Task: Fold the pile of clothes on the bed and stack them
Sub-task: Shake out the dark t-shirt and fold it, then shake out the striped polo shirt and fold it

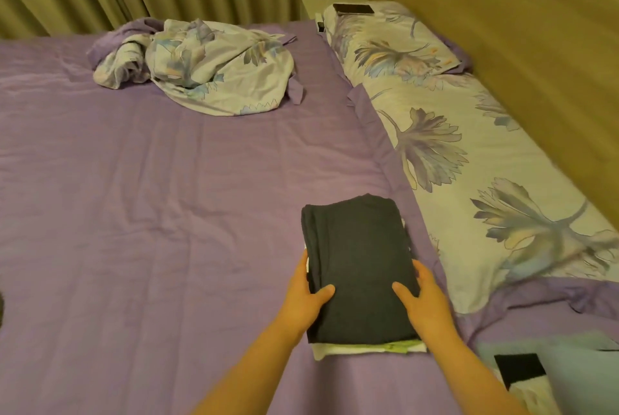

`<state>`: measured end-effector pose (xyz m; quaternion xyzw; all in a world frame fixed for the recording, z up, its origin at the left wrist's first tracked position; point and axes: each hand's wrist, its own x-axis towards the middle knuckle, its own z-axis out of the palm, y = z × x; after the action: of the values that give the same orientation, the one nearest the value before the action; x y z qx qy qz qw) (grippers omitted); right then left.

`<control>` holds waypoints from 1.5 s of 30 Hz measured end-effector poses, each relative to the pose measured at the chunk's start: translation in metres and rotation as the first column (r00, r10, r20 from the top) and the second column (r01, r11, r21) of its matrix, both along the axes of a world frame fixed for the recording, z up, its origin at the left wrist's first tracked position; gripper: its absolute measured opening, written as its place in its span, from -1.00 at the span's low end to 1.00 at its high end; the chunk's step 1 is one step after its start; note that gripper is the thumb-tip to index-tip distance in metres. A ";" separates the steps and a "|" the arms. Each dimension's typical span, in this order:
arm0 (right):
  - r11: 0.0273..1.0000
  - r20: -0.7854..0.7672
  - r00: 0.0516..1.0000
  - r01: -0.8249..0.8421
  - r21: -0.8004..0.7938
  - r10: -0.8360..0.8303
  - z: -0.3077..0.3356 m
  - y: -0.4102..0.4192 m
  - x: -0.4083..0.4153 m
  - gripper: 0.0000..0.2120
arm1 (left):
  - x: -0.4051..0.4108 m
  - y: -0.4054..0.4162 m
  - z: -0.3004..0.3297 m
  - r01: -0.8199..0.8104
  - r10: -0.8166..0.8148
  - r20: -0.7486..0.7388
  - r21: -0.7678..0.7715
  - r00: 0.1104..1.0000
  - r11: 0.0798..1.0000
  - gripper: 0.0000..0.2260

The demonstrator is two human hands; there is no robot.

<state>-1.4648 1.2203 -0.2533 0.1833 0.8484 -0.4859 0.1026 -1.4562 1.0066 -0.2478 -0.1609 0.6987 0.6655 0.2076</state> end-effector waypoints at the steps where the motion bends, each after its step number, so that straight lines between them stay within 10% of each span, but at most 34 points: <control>1: 0.999 0.004 1.000 0.006 0.039 -0.006 -0.005 0.002 0.003 -0.49 | 0.004 0.000 -0.004 0.000 0.000 -0.006 -0.040 1.000 0.999 -0.37; 9: 0.762 0.143 0.959 -0.283 0.583 0.247 0.026 -0.021 0.008 -0.48 | 0.025 -0.004 0.012 0.092 -0.062 0.081 -0.451 0.995 0.888 -0.43; 31: 0.678 0.170 0.767 -0.631 0.377 0.619 0.184 -0.269 0.278 -0.65 | 0.320 -0.225 0.179 0.214 -0.245 0.090 -0.810 0.965 0.546 -0.71; 45: 0.377 0.160 0.497 -0.799 0.468 0.853 0.228 -0.432 0.454 -0.64 | 0.524 -0.376 0.222 0.066 -0.055 0.045 -0.880 0.997 0.470 -0.68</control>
<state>-1.0107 0.7886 -0.0256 -0.2718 0.9210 -0.1489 0.2359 -0.9319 0.6308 -0.0260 -0.2232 0.9454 0.2035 0.1222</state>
